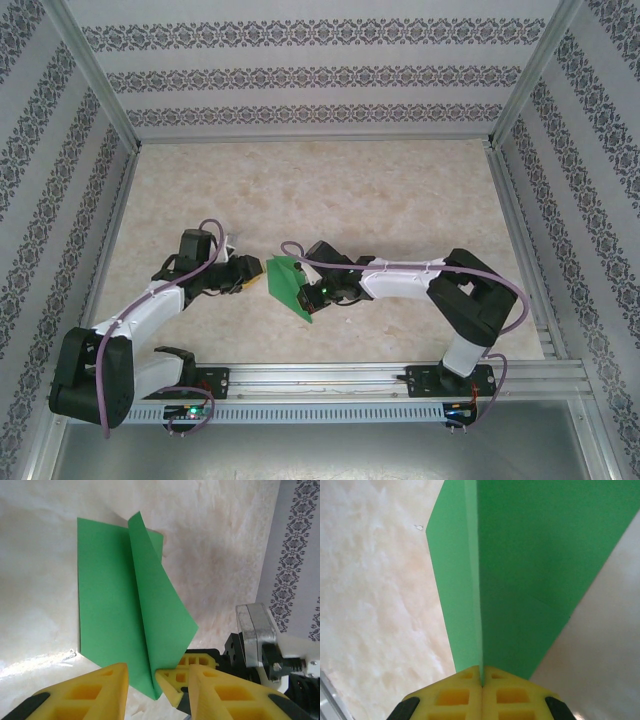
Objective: Fold a paper plane with a square sheet of paper (fold left side to right side)
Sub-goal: Fourth fold the wing at the center of the table.
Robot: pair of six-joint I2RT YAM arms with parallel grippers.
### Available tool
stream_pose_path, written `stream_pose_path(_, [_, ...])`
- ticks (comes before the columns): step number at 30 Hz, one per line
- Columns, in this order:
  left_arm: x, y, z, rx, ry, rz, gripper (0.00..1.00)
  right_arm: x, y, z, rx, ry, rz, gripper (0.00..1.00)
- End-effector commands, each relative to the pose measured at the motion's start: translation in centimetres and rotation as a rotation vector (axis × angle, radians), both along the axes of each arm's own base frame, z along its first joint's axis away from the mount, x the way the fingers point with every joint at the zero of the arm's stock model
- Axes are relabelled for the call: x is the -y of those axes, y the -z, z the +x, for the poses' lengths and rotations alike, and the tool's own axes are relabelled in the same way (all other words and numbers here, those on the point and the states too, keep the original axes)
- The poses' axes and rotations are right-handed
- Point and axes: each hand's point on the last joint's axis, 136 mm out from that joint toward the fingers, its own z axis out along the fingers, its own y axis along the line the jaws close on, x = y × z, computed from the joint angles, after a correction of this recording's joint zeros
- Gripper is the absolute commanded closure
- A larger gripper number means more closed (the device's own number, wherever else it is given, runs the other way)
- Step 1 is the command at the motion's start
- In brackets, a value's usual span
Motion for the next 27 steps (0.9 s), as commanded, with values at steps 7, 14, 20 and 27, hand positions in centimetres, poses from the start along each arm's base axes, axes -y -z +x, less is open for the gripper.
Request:
stream_pose_path(7, [2.3,1.4,-0.3,-0.019,0.043,-0.013,0.63,-0.2,0.9,-0.5,-0.059,0.003,0.031,0.96])
stream_pose_path(14, [3.9,2.4,0.5,-0.029,0.07,0.013,0.62,-0.1,1.2,-0.7,-0.07,0.009,0.034,0.95])
stream_pose_path(20, [5.2,3.2,1.0,-0.037,0.091,0.018,0.6,-0.1,1.4,-0.7,-0.075,0.011,0.035,0.95])
stream_pose_path(27, [6.0,4.3,1.6,-0.048,0.093,0.035,0.6,0.0,1.5,-0.8,-0.083,0.009,0.037,0.94])
